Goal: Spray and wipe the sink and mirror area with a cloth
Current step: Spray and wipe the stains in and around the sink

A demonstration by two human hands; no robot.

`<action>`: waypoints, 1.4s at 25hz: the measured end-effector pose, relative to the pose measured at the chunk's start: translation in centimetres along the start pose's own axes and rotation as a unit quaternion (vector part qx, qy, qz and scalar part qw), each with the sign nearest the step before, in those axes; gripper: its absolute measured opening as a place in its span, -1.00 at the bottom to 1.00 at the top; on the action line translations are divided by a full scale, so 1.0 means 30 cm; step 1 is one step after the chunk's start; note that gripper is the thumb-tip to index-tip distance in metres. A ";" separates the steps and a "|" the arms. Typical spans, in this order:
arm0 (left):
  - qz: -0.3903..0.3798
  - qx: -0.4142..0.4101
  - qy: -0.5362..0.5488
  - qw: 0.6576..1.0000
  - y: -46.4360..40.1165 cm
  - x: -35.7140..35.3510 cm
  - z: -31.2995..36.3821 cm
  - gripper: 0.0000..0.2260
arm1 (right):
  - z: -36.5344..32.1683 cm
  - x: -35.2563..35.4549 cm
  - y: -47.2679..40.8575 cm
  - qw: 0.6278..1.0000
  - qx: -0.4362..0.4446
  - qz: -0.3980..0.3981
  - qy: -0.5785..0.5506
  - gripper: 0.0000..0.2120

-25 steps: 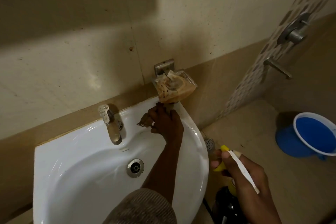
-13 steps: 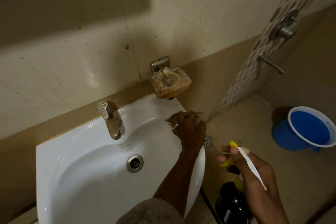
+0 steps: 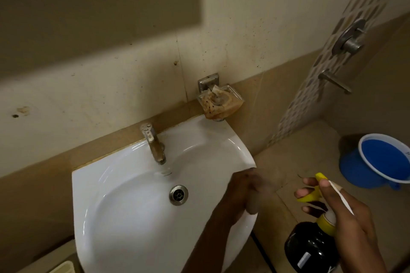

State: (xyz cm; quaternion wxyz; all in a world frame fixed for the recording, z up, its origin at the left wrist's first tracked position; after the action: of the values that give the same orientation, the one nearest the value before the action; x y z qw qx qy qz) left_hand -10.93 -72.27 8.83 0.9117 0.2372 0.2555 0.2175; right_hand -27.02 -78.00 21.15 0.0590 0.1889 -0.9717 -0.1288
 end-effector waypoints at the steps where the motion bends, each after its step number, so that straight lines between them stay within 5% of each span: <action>1: -0.003 -0.003 0.136 0.991 0.027 0.043 -0.004 -0.78 | 0.003 0.003 0.004 1.000 -0.005 0.004 -0.005 -0.21; 3: 0.072 -0.046 0.320 0.944 0.068 0.172 -0.023 -0.74 | 0.014 0.000 0.012 1.000 -0.010 0.006 -0.008 -0.14; 5: 0.227 -0.114 0.394 0.883 0.121 0.300 -0.062 -0.81 | 0.032 -0.017 0.017 1.000 -0.014 0.000 -0.004 -0.10; 7: 0.388 -0.161 0.404 0.812 0.169 0.416 -0.119 -0.93 | 0.052 -0.037 0.020 1.000 -0.018 -0.007 -0.005 -0.10; 8: 0.432 -0.174 0.406 0.786 0.178 0.456 -0.133 -0.80 | 0.059 -0.047 0.022 1.000 -0.021 -0.011 -0.008 -0.11; 11: 0.504 -0.175 0.406 0.742 0.151 0.553 -0.142 -0.58 | 0.075 -0.062 0.017 0.999 -0.021 -0.022 -0.017 -0.16; 13: 0.552 -0.146 0.374 0.731 0.114 0.582 -0.148 -0.72 | 0.083 -0.067 0.015 0.999 -0.023 -0.028 -0.026 -0.22; 15: 0.533 -0.147 0.389 0.737 0.056 0.547 -0.124 -0.90 | 0.093 -0.060 0.008 0.999 -0.023 -0.028 -0.032 -0.24; 19: 0.451 -0.142 0.437 0.766 -0.071 0.480 -0.111 -0.64 | 0.108 -0.020 -0.006 0.999 -0.029 -0.019 -0.033 -0.26; 24: 0.330 -0.132 0.425 0.832 -0.154 0.377 -0.020 -0.57 | 0.107 0.022 -0.002 0.999 -0.026 -0.012 -0.033 -0.26; 30: 0.190 -0.114 0.194 0.956 -0.187 0.182 0.196 -0.66 | 0.073 0.025 0.033 0.998 -0.035 -0.019 -0.045 -0.43; 32: 0.289 -0.141 0.172 0.931 -0.149 0.200 0.199 -0.81 | 0.071 0.041 0.032 0.998 -0.042 -0.032 -0.045 -0.20; 35: 0.502 -0.204 0.212 0.813 -0.032 0.357 0.185 -0.75 | 0.091 0.075 0.035 0.997 -0.058 -0.032 -0.048 -0.01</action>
State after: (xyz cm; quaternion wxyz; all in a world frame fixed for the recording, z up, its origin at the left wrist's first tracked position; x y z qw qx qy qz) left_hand 0.79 -69.28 8.61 0.6263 0.0890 0.2370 0.7373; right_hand -29.91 -77.30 18.98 0.0191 0.2097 -0.9578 -0.1954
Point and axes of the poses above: each hand's wrist, its own y-axis away from the middle knuckle, its own x-axis out of the back of the hand, z = x × y, the point moved 8 cm from there along -y, towards the middle knuckle, and after that the axes turned 5 degrees about y, right-handed, at the moved point
